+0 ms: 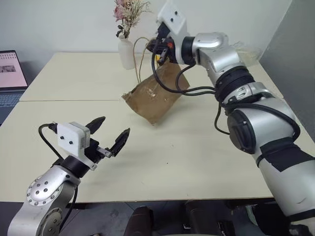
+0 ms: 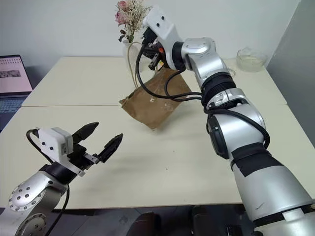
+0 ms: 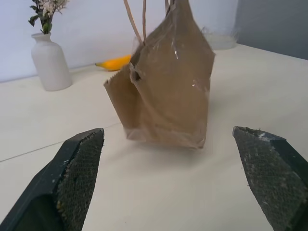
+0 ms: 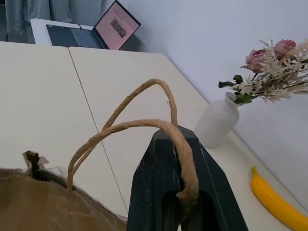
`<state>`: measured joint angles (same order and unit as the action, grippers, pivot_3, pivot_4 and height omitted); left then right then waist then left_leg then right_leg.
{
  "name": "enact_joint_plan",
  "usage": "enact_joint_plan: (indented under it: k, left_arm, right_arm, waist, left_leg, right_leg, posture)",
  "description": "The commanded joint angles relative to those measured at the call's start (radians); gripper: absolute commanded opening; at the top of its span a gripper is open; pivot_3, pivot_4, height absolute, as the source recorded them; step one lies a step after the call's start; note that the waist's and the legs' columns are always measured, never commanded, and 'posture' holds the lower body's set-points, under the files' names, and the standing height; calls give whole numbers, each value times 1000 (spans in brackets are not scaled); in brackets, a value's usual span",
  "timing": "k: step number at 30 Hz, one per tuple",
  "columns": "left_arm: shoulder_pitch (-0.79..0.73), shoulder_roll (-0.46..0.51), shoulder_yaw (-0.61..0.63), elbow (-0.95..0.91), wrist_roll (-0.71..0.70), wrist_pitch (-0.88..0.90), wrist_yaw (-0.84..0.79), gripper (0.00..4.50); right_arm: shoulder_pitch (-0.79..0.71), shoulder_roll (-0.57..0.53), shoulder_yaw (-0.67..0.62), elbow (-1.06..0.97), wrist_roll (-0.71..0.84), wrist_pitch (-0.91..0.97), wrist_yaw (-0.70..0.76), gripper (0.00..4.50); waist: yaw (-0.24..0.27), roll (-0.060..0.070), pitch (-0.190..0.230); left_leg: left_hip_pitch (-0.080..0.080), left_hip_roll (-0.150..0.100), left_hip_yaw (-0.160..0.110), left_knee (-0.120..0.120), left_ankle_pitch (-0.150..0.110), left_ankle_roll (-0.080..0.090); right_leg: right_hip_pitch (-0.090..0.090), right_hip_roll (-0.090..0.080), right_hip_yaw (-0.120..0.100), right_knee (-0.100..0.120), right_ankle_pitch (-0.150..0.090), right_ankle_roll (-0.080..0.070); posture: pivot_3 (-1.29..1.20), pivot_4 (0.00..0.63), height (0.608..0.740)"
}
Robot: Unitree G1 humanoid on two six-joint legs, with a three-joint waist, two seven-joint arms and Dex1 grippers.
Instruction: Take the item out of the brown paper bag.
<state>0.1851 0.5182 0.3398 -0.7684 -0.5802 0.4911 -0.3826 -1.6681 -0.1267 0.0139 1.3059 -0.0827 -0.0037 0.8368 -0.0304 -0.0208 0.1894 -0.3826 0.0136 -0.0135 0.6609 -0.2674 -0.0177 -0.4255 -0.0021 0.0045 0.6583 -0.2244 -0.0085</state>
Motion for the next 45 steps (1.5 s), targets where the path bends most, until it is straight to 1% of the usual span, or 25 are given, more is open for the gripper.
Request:
enact_joint_plan:
  k: [1,8,15,19,28,45]
  left_arm:
    - [-20,-5,0,-3,14,-30,2,4500]
    - [-53,-6,-24,15,30,-40,0,4500]
    - [-63,-9,-47,17,44,-45,-4,4500]
    - [-59,-12,-56,15,50,-48,-6,4500]
    - [-66,-13,-73,35,64,-64,-20,4500]
    - [-68,-13,-81,51,81,-77,-53,4500]
  right_arm:
    - [-74,3,-38,-19,29,-9,-53,46]
    - [-83,39,-51,-1,24,-1,-168,46]
    - [-72,67,-48,8,7,-2,-219,46]
    - [-47,57,-26,8,-18,-4,-197,46]
    - [1,7,30,-11,-57,-21,-99,46]
    - [59,-72,97,-82,-83,-3,57,46]
  waist:
    - [0,0,0]
    - [-1,0,0]
    - [-1,0,0]
    - [-1,0,0]
    - [-1,0,0]
    - [-1,0,0]
  left_leg:
    - [0,0,0,0,0,0]
    - [0,0,0,0,0,0]
    - [-1,0,-1,0,0,0]
    - [-1,0,0,0,0,0]
    - [-1,0,-1,0,0,0]
    - [-1,0,0,0,0,0]
  right_leg:
    - [0,0,0,0,0,0]
    - [0,0,0,0,0,0]
    - [0,0,-1,0,0,0]
    - [0,0,-1,-1,0,0]
    - [0,0,-1,-1,0,0]
    - [0,0,-1,0,0,0]
  posture:
    - [0,150,740]
    - [0,150,740]
    - [0,150,740]
    - [0,150,740]
    - [0,150,740]
    - [0,150,740]
